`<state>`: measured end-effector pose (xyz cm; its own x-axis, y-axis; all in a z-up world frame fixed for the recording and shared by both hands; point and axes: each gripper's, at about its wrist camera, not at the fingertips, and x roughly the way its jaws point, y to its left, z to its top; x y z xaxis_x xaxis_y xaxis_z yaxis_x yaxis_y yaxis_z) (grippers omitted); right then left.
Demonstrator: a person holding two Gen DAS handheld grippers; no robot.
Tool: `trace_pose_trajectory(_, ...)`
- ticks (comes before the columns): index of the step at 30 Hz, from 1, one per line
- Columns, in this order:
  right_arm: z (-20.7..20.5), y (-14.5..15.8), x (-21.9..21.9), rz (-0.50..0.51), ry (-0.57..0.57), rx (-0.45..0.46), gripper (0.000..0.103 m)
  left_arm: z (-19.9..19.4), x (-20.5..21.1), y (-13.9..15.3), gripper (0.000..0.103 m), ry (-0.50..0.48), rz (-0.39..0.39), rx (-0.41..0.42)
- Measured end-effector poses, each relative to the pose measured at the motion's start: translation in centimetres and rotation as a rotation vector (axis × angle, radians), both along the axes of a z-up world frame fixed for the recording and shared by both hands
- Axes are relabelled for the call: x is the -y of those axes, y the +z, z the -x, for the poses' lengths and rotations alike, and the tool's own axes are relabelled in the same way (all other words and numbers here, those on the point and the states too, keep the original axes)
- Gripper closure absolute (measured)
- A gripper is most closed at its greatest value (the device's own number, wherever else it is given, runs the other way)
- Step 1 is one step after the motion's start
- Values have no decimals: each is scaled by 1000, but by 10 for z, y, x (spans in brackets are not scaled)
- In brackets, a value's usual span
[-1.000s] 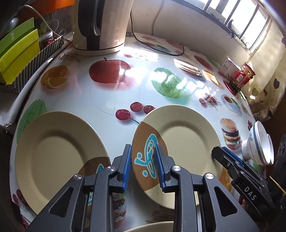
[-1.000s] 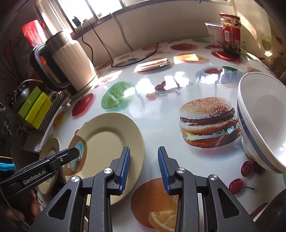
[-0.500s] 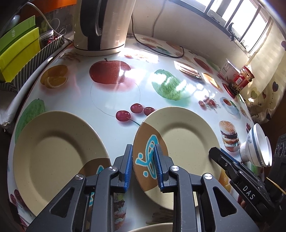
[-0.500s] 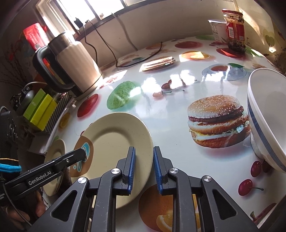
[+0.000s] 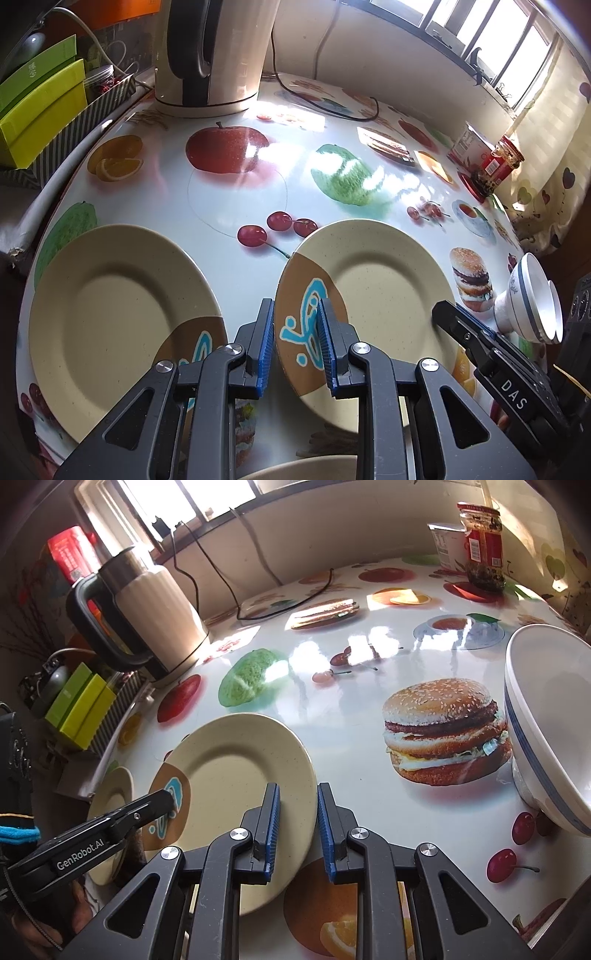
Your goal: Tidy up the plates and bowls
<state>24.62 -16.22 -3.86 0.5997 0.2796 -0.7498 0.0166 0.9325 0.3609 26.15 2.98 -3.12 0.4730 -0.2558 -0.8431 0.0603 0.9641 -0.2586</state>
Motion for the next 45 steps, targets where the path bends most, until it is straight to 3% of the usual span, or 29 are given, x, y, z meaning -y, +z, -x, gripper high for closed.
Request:
trace_pose_trajectory(27,51,41,-10,-8,62,54,85,72,-16,39,79,45,2,78)
trace_pose_trajectory(45,101,42,-29,1,133,45,85,133,-32,37,79,94,-12,85)
